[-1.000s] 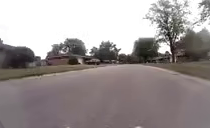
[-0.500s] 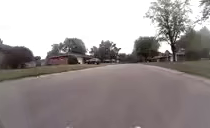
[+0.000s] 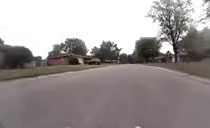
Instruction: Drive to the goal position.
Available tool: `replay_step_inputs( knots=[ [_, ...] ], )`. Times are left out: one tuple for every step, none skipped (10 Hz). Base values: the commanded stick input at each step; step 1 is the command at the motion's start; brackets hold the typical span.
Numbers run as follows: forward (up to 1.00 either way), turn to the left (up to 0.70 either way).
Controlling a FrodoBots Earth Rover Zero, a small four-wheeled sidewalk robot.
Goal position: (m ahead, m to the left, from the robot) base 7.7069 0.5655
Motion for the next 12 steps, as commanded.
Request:
replay_step_inputs(
  knots=[
    [0.70, 0.00],
    [0.70, 0.00],
    [0.70, 0.00],
    [0.70, 0.00],
    [0.70, 0.00],
    [0.70, 0.00],
    [0.70, 0.00],
    [0.70, 0.00],
    [0.70, 0.00],
    [0.70, 0.00],
    [0.70, 0.00],
    [0.70, 0.00]
  ],
)
